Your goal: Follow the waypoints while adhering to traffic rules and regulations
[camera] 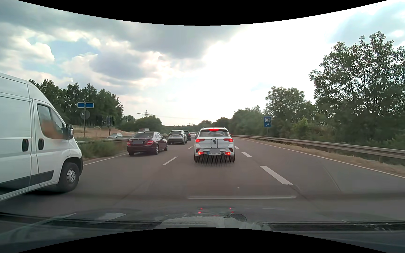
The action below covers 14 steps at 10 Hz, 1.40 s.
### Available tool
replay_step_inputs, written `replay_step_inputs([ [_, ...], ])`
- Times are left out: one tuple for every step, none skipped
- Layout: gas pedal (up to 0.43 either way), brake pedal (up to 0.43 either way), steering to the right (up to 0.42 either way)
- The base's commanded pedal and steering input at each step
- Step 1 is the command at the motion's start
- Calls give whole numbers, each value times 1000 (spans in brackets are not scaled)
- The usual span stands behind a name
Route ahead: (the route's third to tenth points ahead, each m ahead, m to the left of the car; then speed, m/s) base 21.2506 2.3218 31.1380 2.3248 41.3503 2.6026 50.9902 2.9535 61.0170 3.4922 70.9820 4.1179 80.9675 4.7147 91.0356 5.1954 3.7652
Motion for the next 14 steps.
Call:
replay_step_inputs([
  [0, 226, 2],
  [0, 213, 1],
  [0, 213, -1],
  [0, 226, -2],
  [0, 244, -2],
  [0, 256, -1],
  [0, 268, 0],
  [0, 274, 0],
  [0, 268, 0],
  [0, 268, 0],
  [0, 274, 0],
  [0, 262, 0],
  [0, 238, 0],
  [0, 238, 0],
])
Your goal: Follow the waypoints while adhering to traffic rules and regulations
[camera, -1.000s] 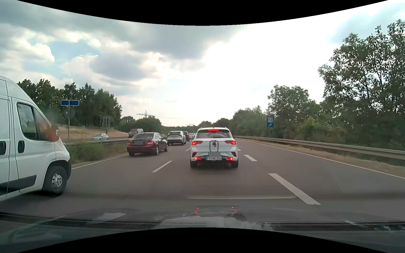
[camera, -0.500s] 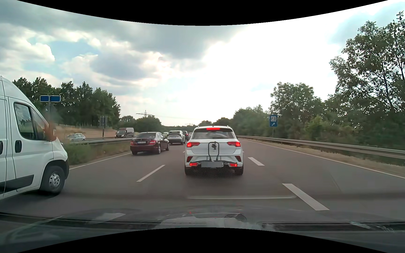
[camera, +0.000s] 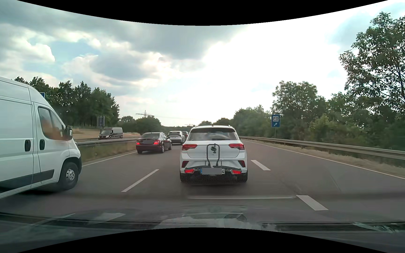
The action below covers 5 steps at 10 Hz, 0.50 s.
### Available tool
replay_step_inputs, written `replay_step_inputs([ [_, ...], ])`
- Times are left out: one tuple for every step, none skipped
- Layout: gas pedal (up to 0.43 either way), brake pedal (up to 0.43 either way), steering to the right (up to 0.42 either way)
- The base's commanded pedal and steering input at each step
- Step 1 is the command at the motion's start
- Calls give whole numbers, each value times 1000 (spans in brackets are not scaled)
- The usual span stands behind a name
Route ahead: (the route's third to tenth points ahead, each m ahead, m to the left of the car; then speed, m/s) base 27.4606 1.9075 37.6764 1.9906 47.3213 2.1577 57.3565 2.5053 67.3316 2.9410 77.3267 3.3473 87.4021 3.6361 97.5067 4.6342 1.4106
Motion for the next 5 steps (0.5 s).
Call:
replay_step_inputs([
  [0, 232, 0],
  [0, 207, 1],
  [0, 201, 2],
  [0, 201, 3],
  [0, 201, 5],
])
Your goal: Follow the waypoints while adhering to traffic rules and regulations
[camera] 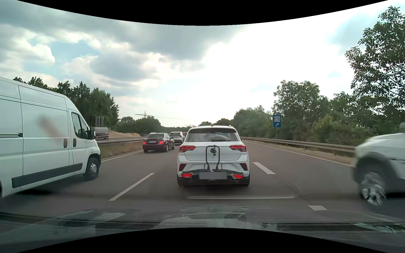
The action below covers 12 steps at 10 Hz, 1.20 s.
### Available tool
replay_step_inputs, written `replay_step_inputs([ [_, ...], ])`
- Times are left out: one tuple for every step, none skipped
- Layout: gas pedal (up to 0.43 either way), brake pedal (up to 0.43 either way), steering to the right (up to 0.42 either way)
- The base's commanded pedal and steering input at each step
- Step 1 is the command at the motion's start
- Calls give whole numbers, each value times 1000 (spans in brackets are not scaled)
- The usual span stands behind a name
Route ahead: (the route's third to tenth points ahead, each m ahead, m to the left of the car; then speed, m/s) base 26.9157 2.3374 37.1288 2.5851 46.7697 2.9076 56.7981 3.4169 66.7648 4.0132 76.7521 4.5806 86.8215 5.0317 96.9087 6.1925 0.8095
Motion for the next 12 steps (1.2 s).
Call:
replay_step_inputs([
  [0, 201, 7],
  [0, 195, 9],
  [0, 183, 10],
  [0, 165, 10],
  [0, 152, 10],
  [0, 152, 10],
  [0, 152, 10],
  [0, 152, 8],
  [0, 152, 5],
  [0, 152, 3],
  [0, 152, 4],
  [0, 152, 4],
])
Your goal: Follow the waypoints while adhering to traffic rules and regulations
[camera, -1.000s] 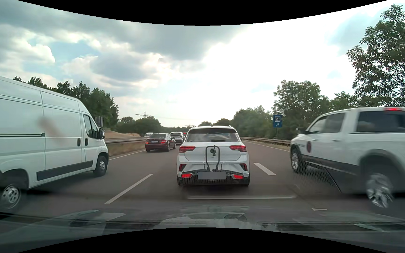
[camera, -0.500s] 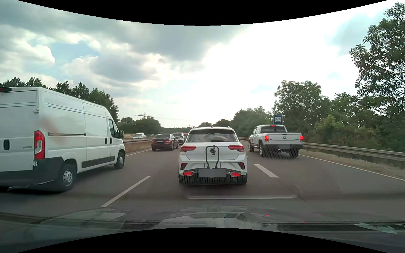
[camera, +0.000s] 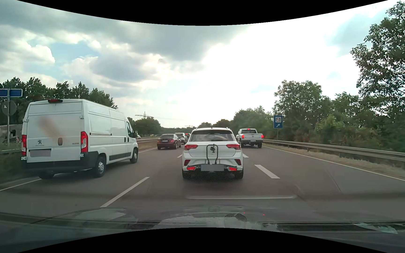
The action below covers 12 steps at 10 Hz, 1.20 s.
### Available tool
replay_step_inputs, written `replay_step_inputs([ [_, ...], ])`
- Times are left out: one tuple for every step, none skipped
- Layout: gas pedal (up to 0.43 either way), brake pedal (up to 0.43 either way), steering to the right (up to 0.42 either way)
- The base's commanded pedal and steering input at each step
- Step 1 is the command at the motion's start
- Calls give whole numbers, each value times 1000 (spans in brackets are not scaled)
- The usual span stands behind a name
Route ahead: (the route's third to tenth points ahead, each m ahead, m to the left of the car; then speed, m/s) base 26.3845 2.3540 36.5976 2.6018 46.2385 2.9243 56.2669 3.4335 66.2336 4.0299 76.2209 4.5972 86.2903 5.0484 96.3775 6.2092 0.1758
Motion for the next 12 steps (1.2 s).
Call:
replay_step_inputs([
  [0, 116, 3],
  [0, 0, 4],
  [0, 0, 5],
  [0, 0, 7],
  [0, 0, 9],
  [0, 0, 11],
  [0, 0, 11],
  [0, 0, 12],
  [0, 0, 15],
  [0, 0, 18],
  [0, 0, 21],
  [0, 0, 20],
])
